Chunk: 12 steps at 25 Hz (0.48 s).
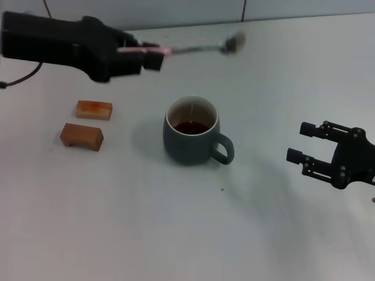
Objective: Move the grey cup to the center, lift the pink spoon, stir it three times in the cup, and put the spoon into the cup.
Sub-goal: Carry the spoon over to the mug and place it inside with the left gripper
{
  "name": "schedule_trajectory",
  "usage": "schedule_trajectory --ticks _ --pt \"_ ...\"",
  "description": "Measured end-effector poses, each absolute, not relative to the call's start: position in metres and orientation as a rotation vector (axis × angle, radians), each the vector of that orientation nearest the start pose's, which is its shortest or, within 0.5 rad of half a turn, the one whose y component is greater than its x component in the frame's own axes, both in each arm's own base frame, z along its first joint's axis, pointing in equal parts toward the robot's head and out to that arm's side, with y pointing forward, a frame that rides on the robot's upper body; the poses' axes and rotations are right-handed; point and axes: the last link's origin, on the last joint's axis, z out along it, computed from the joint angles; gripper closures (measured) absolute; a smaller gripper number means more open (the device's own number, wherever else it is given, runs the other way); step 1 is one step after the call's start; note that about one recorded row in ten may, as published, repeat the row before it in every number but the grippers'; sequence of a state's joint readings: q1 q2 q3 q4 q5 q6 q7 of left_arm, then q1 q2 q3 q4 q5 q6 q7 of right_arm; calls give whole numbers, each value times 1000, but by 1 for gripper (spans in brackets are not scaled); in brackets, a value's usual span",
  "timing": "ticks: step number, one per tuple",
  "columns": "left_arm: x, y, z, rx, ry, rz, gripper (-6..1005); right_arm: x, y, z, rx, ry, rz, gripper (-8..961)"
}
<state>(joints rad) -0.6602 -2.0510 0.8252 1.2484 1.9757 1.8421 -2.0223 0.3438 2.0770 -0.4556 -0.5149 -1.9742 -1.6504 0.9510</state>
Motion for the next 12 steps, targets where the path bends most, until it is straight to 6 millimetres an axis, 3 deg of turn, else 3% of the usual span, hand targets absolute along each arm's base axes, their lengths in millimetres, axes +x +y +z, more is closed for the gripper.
schedule_trajectory --ticks 3,6,8,11,12 --pt "-133 351 76 -2965 -496 -491 867 322 264 7 -2492 465 813 295" --pt "-110 354 69 -2980 -289 -133 867 322 265 8 -2492 458 809 295" --pt "-110 354 69 -2980 -289 -133 867 322 266 9 -2492 457 806 295" --pt "-93 358 59 -2953 -148 171 867 322 266 10 -2491 463 805 295" --pt "-92 358 58 -2951 -136 197 867 322 266 10 -2491 463 805 295"
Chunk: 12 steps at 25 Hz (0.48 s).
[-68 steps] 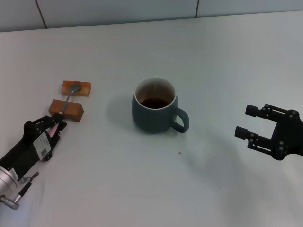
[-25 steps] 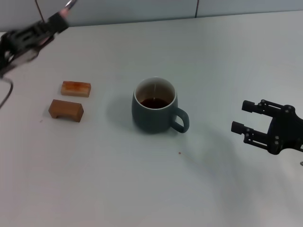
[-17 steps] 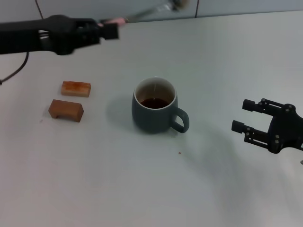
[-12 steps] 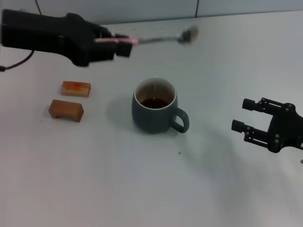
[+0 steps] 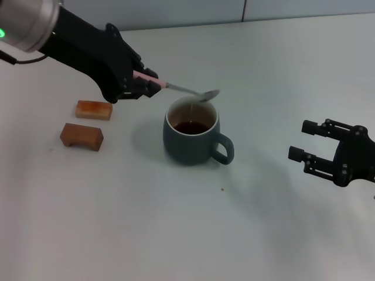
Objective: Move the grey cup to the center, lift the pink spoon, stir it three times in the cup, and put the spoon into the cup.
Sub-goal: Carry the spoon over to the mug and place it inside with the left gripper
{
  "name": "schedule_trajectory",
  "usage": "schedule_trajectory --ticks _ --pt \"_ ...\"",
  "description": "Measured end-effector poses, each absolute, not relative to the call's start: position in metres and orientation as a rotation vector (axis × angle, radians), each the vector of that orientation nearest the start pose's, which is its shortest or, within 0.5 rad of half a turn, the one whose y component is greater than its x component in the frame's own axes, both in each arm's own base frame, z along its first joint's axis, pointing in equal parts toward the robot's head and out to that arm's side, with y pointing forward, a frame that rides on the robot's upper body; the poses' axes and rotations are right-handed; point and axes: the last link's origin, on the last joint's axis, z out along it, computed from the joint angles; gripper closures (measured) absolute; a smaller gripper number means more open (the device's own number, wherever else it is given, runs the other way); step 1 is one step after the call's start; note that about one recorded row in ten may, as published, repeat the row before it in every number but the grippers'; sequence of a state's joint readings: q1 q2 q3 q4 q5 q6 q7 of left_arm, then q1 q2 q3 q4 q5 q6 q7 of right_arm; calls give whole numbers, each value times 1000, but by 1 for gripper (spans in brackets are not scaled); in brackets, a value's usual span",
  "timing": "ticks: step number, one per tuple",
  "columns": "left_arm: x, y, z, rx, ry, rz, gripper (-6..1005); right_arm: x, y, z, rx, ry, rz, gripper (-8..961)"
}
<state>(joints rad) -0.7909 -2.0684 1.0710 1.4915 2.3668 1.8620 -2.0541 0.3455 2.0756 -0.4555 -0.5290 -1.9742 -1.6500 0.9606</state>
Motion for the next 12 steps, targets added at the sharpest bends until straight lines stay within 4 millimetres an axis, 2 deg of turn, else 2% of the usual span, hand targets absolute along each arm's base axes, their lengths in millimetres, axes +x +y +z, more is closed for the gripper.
schedule_trajectory --ticks 1,3,12 --pt "-92 358 58 -2951 -136 197 867 322 266 10 -2491 462 805 295" --pt "-85 360 50 -2933 -66 347 867 322 267 10 -2491 461 804 295" --pt "-75 363 32 -2877 59 575 868 320 270 10 -2491 457 801 295"
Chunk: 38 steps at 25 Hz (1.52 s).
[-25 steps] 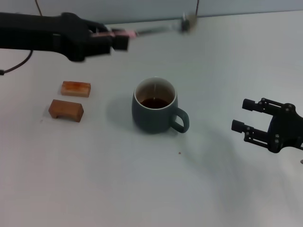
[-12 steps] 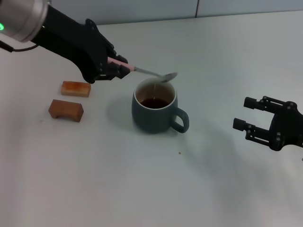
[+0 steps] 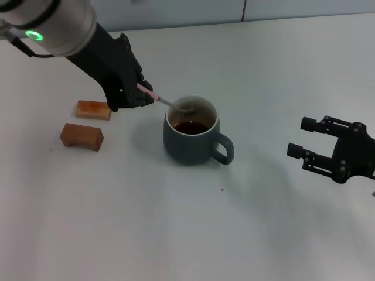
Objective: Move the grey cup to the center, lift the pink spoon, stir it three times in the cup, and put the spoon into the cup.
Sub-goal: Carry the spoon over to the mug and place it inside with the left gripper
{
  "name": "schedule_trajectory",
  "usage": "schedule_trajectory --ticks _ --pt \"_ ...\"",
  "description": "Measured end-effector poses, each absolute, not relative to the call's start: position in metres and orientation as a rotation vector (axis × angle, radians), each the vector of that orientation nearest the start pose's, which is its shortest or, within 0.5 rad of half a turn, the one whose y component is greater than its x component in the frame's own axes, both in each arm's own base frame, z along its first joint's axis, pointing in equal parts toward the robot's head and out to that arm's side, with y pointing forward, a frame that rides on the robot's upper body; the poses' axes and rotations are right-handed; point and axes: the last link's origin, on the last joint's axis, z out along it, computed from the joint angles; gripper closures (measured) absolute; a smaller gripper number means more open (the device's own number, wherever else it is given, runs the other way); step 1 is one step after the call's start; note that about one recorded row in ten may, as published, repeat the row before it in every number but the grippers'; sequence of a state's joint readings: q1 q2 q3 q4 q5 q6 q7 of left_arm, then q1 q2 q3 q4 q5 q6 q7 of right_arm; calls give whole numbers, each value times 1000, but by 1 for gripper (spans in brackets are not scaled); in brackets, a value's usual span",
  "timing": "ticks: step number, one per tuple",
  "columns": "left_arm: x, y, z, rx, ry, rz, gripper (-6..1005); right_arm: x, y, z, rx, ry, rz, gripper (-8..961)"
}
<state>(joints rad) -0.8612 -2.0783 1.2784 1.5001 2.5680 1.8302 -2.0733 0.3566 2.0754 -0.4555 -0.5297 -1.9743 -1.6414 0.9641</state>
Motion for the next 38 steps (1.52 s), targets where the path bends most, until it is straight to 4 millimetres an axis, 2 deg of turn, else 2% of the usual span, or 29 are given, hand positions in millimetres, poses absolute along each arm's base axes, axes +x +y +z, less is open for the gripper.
schedule_trajectory --ticks 4,12,23,31,38 --pt "-72 362 20 -2845 122 679 868 320 271 10 -2492 459 803 295" --pt "-70 361 4 -2809 206 781 867 320 271 10 -2491 466 804 295" --pt "-66 363 -17 -2797 282 852 867 320 271 9 -2491 475 809 295" --pt "-69 366 -20 -2792 282 874 868 320 271 9 -2491 478 809 296" --pt "-64 360 -25 -2829 309 851 868 320 270 9 -2490 479 809 296"
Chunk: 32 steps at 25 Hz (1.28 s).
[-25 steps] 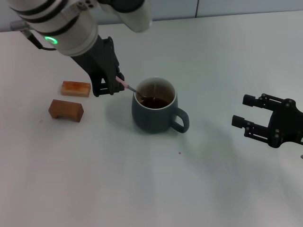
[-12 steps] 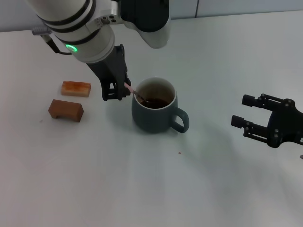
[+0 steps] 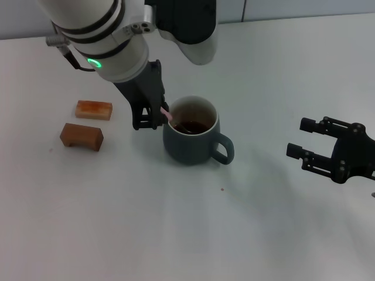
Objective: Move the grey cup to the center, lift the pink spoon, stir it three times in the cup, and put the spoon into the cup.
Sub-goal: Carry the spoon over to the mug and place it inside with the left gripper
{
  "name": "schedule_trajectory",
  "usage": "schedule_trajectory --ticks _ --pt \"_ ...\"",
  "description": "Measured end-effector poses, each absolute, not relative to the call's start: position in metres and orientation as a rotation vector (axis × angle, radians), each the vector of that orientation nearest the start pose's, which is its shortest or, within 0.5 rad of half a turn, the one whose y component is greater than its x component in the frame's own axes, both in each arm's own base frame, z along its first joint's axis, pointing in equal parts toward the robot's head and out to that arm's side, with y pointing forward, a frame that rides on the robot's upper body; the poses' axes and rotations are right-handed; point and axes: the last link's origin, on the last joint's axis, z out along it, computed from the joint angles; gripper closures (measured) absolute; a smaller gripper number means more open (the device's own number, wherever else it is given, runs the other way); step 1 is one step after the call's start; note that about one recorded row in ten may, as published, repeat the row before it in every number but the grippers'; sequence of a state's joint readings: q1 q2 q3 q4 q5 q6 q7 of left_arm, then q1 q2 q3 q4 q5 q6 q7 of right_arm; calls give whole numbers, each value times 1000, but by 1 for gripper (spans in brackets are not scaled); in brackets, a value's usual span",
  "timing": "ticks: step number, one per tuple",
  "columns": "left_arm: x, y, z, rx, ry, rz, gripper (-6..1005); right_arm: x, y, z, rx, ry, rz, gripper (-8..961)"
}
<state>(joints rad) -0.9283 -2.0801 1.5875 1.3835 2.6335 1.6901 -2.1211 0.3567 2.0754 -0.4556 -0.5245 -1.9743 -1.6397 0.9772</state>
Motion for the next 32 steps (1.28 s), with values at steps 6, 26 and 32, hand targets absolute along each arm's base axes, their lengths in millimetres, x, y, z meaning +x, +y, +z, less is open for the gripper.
schedule_trajectory --ticks 6,26,32 --pt "-61 361 -30 -2824 328 839 867 320 271 9 -2492 476 810 296" --pt "-65 361 -22 -2811 274 866 868 319 271 10 -2494 486 819 296" --pt "-58 359 -27 -2837 304 810 868 319 270 10 -2495 486 821 294"
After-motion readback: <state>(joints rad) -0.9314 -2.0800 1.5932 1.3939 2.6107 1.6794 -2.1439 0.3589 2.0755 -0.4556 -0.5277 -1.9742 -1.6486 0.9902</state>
